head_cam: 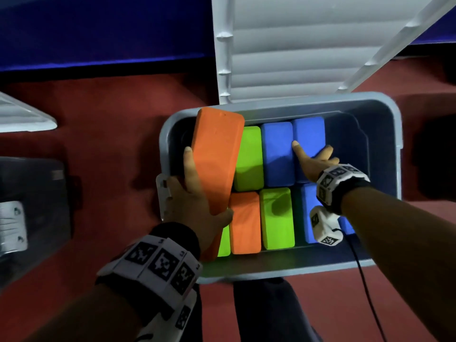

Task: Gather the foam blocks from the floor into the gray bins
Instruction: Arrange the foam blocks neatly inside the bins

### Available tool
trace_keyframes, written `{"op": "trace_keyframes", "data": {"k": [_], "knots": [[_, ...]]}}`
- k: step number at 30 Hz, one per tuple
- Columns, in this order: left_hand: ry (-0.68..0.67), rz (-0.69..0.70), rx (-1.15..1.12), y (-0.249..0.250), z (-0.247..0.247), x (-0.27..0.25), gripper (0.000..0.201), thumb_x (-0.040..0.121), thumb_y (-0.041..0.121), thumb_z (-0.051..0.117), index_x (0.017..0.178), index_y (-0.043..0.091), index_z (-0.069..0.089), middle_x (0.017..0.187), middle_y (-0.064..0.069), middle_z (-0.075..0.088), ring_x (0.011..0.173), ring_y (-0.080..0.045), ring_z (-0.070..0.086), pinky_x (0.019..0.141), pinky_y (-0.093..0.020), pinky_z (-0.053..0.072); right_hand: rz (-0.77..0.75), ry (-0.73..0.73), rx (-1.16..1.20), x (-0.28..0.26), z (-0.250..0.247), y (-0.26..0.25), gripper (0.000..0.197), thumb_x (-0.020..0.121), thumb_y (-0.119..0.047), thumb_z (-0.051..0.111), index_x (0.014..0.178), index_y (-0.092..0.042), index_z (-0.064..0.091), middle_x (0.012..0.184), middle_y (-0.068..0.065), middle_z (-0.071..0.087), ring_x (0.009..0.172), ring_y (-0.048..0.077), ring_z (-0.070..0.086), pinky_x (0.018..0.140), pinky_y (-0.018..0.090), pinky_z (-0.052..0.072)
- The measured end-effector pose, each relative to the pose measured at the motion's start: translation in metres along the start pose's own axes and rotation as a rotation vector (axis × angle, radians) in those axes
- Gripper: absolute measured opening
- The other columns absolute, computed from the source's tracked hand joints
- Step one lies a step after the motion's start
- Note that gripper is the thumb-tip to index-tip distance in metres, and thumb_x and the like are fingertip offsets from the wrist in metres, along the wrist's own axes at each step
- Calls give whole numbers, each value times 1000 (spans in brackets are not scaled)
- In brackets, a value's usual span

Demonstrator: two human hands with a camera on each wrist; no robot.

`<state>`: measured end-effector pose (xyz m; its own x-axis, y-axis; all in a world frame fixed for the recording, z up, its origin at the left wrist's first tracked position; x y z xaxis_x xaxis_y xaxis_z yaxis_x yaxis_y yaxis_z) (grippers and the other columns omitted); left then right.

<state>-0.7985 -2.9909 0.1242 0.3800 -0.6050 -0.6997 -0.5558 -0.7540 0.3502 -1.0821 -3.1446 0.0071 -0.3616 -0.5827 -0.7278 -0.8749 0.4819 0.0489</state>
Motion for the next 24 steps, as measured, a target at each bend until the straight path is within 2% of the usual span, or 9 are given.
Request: {"op": "trace_keyframes", "data": {"k": [4,7,9,11,13,15,19,21,24], "knots": [[-34,-12,1,2,2,0,132,67,41,79,128,41,-38,131,-12,22,116,-33,44,101,-40,37,38,4,-87,21,-9,14,116,66,-92,26,152,-17,5,155,19,16,142,37,17,114,50,8],[-25,-44,-3,0,3,-3,132,67,40,79,139,38,-31,132,-11,22,116,-36,46,99,-42,38,-46,-38,-2,13,-12,13,97,79,-79,36,150,-16,15,154,18,20,141,37,19,115,45,9],[-7,-57,-18,0,-1,-7,129,66,38,80,143,37,-24,132,-12,25,111,-36,50,95,-40,41,-177,-65,31,-6,-8,8,75,88,-66,40,146,-20,28,150,17,30,136,37,27,113,43,16],[15,-54,-53,3,-9,-12,124,68,33,77,145,36,-20,133,-13,29,112,-36,50,92,-37,39,-213,-28,152,-27,-12,16,82,77,-74,40,139,-21,40,138,17,46,127,35,38,108,40,25],[20,-21,-70,16,-19,-20,120,70,30,75,146,37,-17,137,-14,31,119,-36,46,94,-36,37,-185,-58,410,-53,-20,27,72,82,-63,51,139,-19,42,125,14,54,113,30,50,98,38,37],[-7,64,-27,43,-23,-30,119,70,30,75,143,44,-18,139,-10,33,121,-34,43,98,-36,35,-114,-249,670,-83,-24,32,57,90,-51,52,140,-26,38,120,11,57,101,25,57,86,38,46],[-21,399,176,125,-8,-58,125,66,31,72,126,59,-34,136,0,34,119,-31,46,99,-44,40,-88,-680,934,-141,-62,15,75,63,-82,40,123,-40,56,110,11,69,95,35,68,77,46,55],[24,532,307,161,10,-69,127,60,30,78,138,50,-20,138,-3,40,118,-31,48,97,-46,43,-82,-707,1039,-146,-99,14,84,60,-84,40,121,-31,63,112,12,65,89,33,67,78,49,54],[57,634,250,202,36,-74,132,42,24,89,145,34,7,128,-15,54,109,-37,58,86,-50,51,-102,-613,1088,-139,-151,26,60,73,-69,51,111,-26,68,110,16,61,94,29,62,78,53,54]]}}
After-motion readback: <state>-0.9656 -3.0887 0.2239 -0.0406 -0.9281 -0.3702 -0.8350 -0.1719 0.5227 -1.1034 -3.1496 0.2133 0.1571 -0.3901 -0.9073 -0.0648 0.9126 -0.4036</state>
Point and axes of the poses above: each hand's wrist, its own x-axis towards the middle knuckle, its own z-axis out of the palm, y = z × x, the point moved 10 cm from there along x, towards the middle knuckle
